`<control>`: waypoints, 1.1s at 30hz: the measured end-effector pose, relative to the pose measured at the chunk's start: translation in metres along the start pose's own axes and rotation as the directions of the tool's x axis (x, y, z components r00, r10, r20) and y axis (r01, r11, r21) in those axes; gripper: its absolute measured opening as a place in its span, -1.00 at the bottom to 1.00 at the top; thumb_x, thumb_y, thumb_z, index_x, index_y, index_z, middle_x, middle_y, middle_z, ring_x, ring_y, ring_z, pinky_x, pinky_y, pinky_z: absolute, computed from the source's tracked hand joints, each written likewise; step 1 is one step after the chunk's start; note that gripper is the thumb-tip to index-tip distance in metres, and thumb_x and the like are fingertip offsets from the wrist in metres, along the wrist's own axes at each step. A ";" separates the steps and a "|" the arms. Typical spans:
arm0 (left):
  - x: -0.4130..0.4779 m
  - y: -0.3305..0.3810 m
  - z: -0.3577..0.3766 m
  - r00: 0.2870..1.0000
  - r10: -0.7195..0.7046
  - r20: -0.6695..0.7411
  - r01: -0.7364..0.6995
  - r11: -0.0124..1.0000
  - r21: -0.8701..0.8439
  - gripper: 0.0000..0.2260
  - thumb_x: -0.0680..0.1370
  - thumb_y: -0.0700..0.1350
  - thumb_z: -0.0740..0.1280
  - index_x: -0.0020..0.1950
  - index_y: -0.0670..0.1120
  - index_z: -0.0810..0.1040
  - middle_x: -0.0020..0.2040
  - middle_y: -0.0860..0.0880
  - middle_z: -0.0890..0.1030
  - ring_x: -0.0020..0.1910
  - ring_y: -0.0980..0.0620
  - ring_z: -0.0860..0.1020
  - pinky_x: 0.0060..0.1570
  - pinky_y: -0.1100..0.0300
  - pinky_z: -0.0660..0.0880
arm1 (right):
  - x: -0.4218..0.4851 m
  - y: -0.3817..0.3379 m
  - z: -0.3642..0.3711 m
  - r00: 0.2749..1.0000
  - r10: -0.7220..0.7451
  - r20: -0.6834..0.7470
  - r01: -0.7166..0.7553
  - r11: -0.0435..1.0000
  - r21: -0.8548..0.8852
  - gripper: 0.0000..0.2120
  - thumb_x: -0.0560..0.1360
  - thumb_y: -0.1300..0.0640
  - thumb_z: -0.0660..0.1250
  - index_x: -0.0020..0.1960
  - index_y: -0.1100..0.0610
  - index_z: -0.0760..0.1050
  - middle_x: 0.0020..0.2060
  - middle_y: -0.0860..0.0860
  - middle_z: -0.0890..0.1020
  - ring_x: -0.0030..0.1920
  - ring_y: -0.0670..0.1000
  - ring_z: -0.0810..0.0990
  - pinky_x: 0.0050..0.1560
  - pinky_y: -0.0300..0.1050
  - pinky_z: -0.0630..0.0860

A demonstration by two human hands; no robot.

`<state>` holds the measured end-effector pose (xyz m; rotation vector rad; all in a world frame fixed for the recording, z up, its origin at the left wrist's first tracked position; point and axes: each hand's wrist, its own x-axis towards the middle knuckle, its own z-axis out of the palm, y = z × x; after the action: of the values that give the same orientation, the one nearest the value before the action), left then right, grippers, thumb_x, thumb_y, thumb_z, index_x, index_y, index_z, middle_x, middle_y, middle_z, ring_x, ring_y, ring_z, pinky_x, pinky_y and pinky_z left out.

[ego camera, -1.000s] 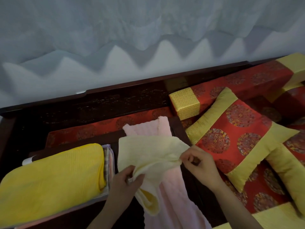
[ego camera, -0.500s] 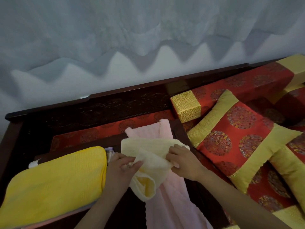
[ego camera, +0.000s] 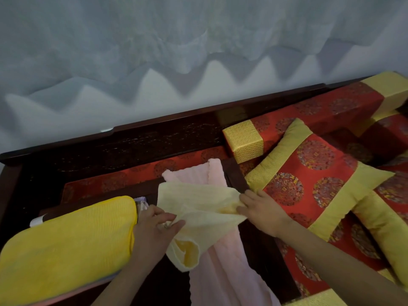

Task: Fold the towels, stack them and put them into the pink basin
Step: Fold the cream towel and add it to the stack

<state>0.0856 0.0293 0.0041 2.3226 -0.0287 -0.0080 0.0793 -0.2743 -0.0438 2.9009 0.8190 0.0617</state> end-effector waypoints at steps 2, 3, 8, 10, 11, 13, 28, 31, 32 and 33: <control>-0.003 -0.001 -0.003 0.995 0.088 -0.045 -0.081 0.987 0.141 -0.66 0.23 0.32 0.28 -0.29 0.10 0.66 -0.24 0.09 0.45 -0.13 0.18 0.37 -0.22 0.02 0.43 | -0.007 0.004 -0.003 0.968 0.251 -0.013 -0.251 0.968 -0.015 -0.65 0.22 0.06 0.48 -0.03 0.00 0.50 -0.10 0.00 0.54 -0.04 0.08 0.49 -0.12 0.00 0.31; -0.006 -0.001 -0.005 0.987 0.154 -0.049 -0.139 0.963 0.230 -0.72 0.26 0.30 0.27 -0.30 0.16 0.64 -0.22 0.11 0.44 -0.14 0.18 0.33 -0.26 0.05 0.36 | -0.014 0.005 -0.004 0.911 0.409 0.046 -0.410 0.912 -0.001 -0.63 0.23 0.00 0.48 -0.01 0.01 0.50 -0.09 0.00 0.55 -0.02 0.08 0.51 -0.11 0.01 0.35; -0.026 0.005 0.002 0.940 0.340 0.029 -0.332 0.894 0.302 -0.81 0.33 0.23 0.31 -0.18 0.18 0.59 -0.20 0.15 0.35 -0.13 0.04 0.40 -0.25 0.11 0.27 | -0.043 0.000 -0.009 0.748 0.571 0.338 -0.659 0.580 0.479 -0.76 0.32 -0.02 0.41 -0.03 -0.12 0.51 -0.03 -0.08 0.55 -0.01 -0.08 0.57 -0.02 -0.09 0.49; -0.031 0.012 0.010 0.921 0.382 0.072 -0.385 0.873 0.299 -0.81 0.33 0.22 0.32 -0.16 0.18 0.57 -0.20 0.14 0.36 -0.16 0.08 0.37 -0.25 0.07 0.35 | -0.036 -0.024 -0.031 0.885 0.421 0.197 -0.395 0.458 0.797 -0.62 0.28 0.03 0.50 0.06 -0.17 0.51 0.01 -0.15 0.53 -0.05 -0.15 0.53 -0.06 -0.32 0.43; -0.034 0.015 0.014 0.917 0.387 0.099 -0.398 0.866 0.303 -0.82 0.34 0.23 0.32 -0.16 0.19 0.57 -0.21 0.14 0.38 -0.17 0.10 0.35 -0.28 0.07 0.36 | -0.030 -0.037 -0.041 0.934 0.329 0.136 -0.273 0.414 0.868 -0.54 0.28 0.02 0.52 0.15 -0.14 0.51 0.08 -0.16 0.52 0.02 -0.15 0.51 -0.02 -0.39 0.40; -0.038 0.024 0.019 0.914 0.378 0.147 -0.405 0.866 0.295 -0.82 0.34 0.23 0.32 -0.17 0.19 0.57 -0.22 0.13 0.40 -0.19 0.11 0.34 -0.34 0.07 0.34 | -0.016 -0.059 -0.053 0.981 0.189 0.053 -0.138 0.476 0.868 -0.46 0.31 -0.06 0.48 0.26 -0.12 0.47 0.20 -0.18 0.47 0.18 -0.18 0.43 0.14 -0.36 0.37; -0.043 0.018 0.001 0.895 0.429 0.122 -0.444 0.883 0.151 -0.82 0.36 0.12 0.33 -0.06 0.16 0.55 -0.25 0.17 0.34 -0.22 0.20 0.27 -0.35 -0.02 0.39 | -0.019 -0.027 0.033 0.846 0.433 0.313 -0.518 0.522 0.678 -0.75 0.54 0.06 0.09 0.01 -0.04 0.54 0.04 -0.13 0.51 0.08 -0.09 0.53 0.24 0.12 0.39; -0.046 0.013 0.001 0.904 0.403 0.143 -0.423 0.893 0.155 -0.82 0.36 0.12 0.33 -0.06 0.17 0.56 -0.27 0.16 0.35 -0.22 0.19 0.29 -0.32 0.00 0.37 | -0.030 -0.010 0.034 0.665 0.607 0.435 -0.740 0.613 0.276 -0.65 0.58 -0.13 0.04 0.29 -0.09 0.40 0.35 -0.06 0.31 0.39 0.00 0.28 0.38 0.32 0.11; -0.047 0.012 0.000 0.910 0.392 0.137 -0.411 0.899 0.153 -0.82 0.37 0.13 0.33 -0.07 0.17 0.56 -0.27 0.17 0.35 -0.23 0.18 0.30 -0.30 0.03 0.34 | -0.034 -0.004 0.028 0.555 0.688 0.467 -0.822 0.539 0.184 -0.58 0.56 -0.16 0.07 0.36 -0.05 0.34 0.42 -0.01 0.23 0.44 0.07 0.20 0.36 0.34 0.12; -0.047 0.012 0.000 0.915 0.383 0.128 -0.400 0.904 0.151 -0.83 0.37 0.14 0.32 -0.07 0.17 0.56 -0.28 0.17 0.35 -0.24 0.18 0.31 -0.30 0.05 0.32 | -0.037 0.000 0.020 0.456 0.746 0.485 -0.884 0.441 0.153 -0.52 0.53 -0.17 0.10 0.39 -0.01 0.30 0.44 0.05 0.20 0.44 0.12 0.16 0.35 0.34 0.17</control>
<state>0.0382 0.0225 0.0127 2.4490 -0.5676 0.0898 0.0491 -0.2964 -0.0634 3.1747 -0.8498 -0.5853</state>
